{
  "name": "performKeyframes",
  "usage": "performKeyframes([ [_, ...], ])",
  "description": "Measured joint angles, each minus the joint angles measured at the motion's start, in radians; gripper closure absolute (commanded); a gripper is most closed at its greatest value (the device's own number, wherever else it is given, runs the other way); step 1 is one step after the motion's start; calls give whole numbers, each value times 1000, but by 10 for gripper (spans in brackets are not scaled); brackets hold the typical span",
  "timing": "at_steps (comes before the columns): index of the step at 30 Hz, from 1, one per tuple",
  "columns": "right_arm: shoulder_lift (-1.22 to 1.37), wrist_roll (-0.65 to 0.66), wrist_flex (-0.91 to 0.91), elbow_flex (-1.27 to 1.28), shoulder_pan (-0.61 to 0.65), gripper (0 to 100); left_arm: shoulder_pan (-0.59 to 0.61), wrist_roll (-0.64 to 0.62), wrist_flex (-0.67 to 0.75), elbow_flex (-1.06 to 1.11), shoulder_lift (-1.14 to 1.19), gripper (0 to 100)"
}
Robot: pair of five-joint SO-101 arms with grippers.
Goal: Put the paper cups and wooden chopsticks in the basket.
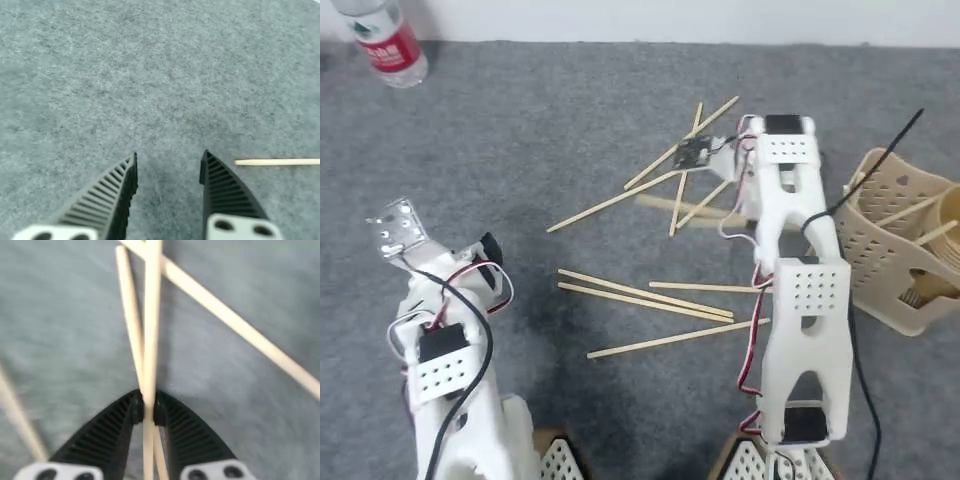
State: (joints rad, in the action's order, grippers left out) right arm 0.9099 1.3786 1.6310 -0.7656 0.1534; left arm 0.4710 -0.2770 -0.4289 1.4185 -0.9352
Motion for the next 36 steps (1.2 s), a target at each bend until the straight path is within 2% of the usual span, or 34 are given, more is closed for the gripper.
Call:
performKeyframes([
  [4, -144, -52, 100, 2, 75, 991, 0, 0, 0, 0, 0, 805],
  [8, -324, -137, 121, 2, 100, 991, 0, 0, 0, 0, 0, 805],
  [18, -776, -463, 117, 2, 117, 991, 0, 0, 0, 3, 0, 805],
  [21, -907, -603, 64, 2, 63, 991, 2, 0, 0, 9, 0, 805],
  [28, -1140, -957, -68, 2, -196, 991, 2, 0, 0, 9, 0, 805],
  [33, -1217, -1071, -69, 81, -310, 991, 2, 0, 0, 9, 0, 805],
  [36, -1241, -1122, -75, 203, -327, 991, 2, 0, 0, 9, 0, 805],
])
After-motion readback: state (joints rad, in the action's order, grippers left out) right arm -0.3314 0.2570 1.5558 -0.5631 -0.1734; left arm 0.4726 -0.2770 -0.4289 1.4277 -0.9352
